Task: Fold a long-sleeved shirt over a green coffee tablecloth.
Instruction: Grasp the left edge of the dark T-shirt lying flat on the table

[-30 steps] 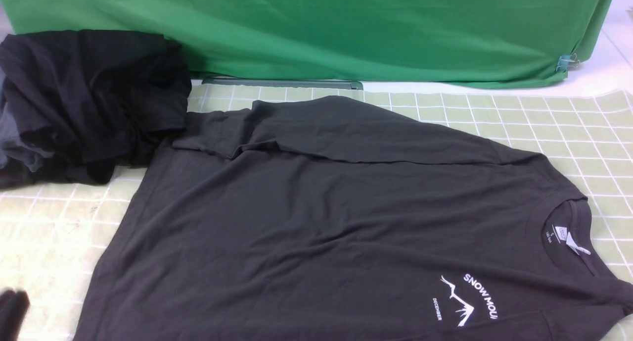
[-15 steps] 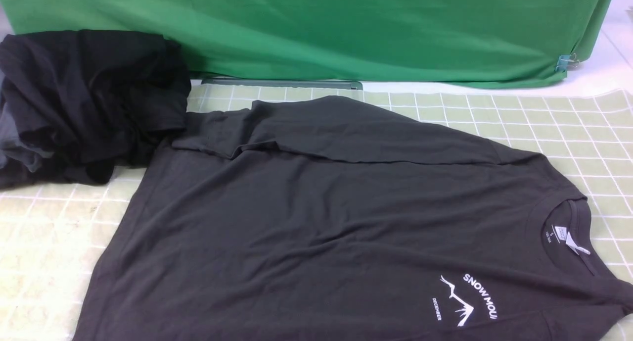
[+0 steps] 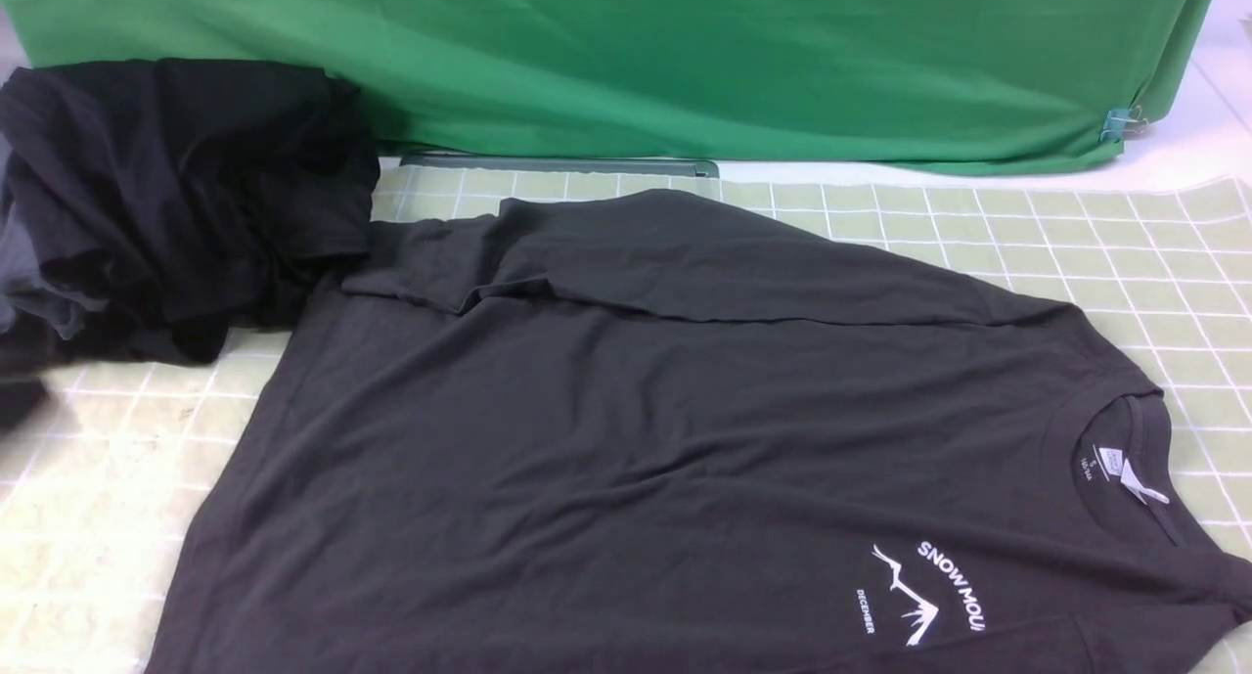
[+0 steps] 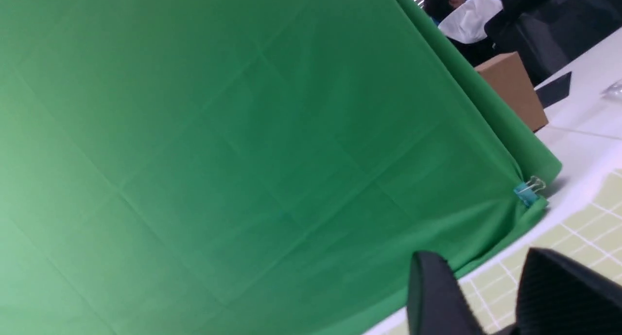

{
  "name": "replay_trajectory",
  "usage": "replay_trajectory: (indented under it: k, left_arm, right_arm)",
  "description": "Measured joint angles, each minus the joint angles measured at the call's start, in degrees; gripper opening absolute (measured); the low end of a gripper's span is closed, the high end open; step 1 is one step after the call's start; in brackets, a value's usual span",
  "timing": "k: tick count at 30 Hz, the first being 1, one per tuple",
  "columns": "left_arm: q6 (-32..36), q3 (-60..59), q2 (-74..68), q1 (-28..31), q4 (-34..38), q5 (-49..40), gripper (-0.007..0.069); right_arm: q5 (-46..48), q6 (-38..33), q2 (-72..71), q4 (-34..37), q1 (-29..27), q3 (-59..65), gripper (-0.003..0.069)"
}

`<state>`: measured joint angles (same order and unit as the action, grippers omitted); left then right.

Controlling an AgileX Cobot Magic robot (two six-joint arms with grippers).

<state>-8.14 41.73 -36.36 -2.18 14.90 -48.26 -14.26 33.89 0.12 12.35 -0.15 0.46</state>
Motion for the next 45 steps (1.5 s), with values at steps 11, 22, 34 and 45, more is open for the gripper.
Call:
replay_trajectory:
  k: [11, 22, 34, 45]
  left_arm:
    - [6.9, -0.6, -32.3, -5.9, -8.7, -14.0, -0.0008]
    - [3.8, -10.2, -34.3, -12.6, -12.1, -7.9, 0.0107]
    - [4.5, -11.3, -39.6, -12.6, -16.1, -5.9, 0.0498]
    - [7.7, -11.3, -40.0, -12.6, -14.9, -8.0, 0.0042]
  right_arm:
    - [35.4, -22.4, 13.2, -2.5, 15.8, -24.8, 0.0008]
    - [41.9, -29.6, 33.6, -2.9, 30.2, -32.8, 0.0007]
    - [36.4, -30.2, 39.6, -2.9, 33.1, -32.8, 0.0006]
    - [36.4, -30.2, 39.7, -2.9, 33.1, -32.8, 0.0006]
